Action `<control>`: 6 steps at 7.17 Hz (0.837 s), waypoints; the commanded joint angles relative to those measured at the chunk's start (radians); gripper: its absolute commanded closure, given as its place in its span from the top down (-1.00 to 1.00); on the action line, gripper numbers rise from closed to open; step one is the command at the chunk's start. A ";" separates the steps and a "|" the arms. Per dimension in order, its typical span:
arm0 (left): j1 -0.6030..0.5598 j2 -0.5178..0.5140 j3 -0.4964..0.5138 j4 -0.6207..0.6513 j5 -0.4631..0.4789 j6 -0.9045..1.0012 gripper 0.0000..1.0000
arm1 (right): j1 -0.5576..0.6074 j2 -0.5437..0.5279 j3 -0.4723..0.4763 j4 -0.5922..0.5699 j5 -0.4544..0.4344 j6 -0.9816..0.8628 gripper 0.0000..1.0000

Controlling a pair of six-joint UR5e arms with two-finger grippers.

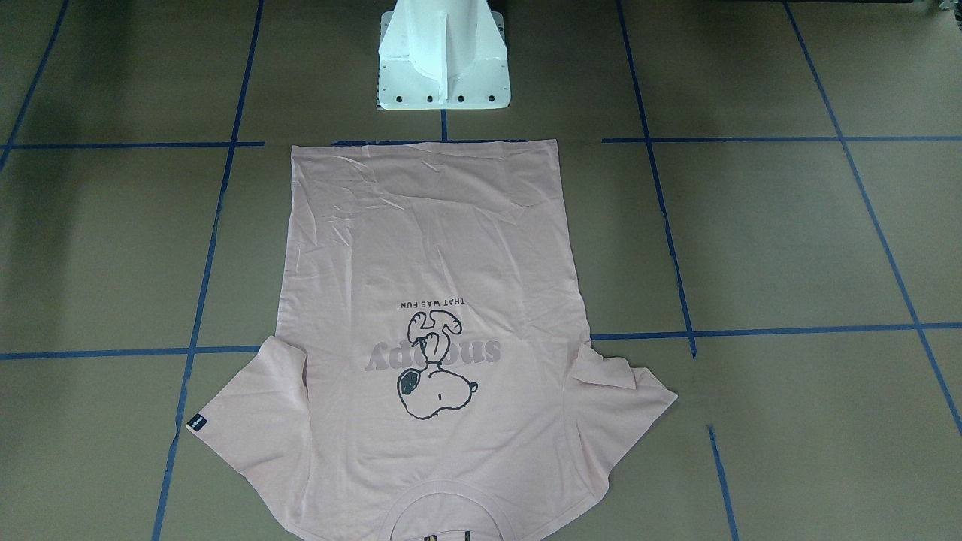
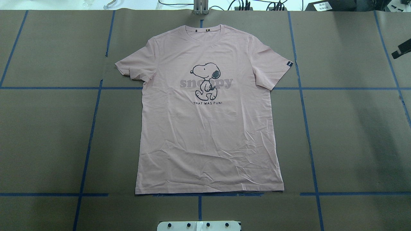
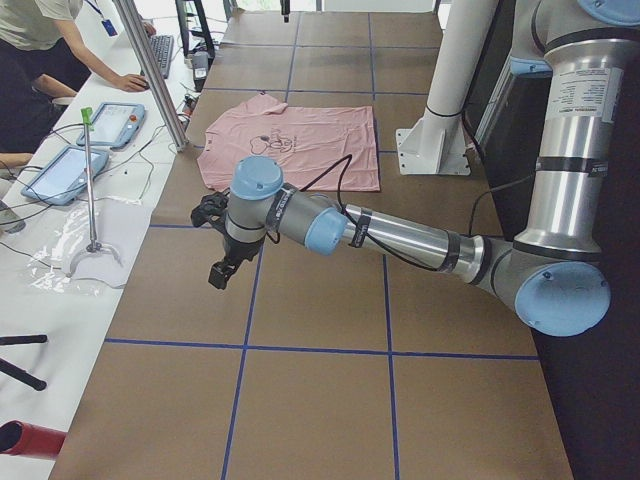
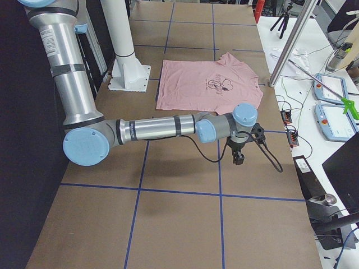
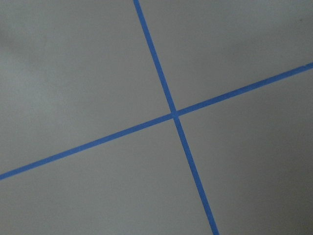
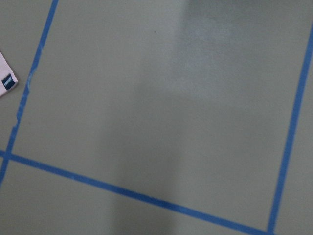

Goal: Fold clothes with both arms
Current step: 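Move the right gripper toward the sleeve nearest it on the pink shirt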

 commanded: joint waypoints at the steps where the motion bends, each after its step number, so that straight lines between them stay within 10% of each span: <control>1: 0.018 -0.029 0.014 -0.097 0.000 -0.163 1.00 | -0.145 0.180 -0.160 0.180 -0.029 0.321 1.00; 3: 0.101 -0.074 0.042 -0.148 -0.003 -0.472 1.00 | -0.305 0.239 -0.173 0.278 -0.239 0.535 0.99; 6: 0.123 -0.072 0.039 -0.191 -0.004 -0.474 1.00 | -0.393 0.281 -0.280 0.430 -0.308 0.677 0.96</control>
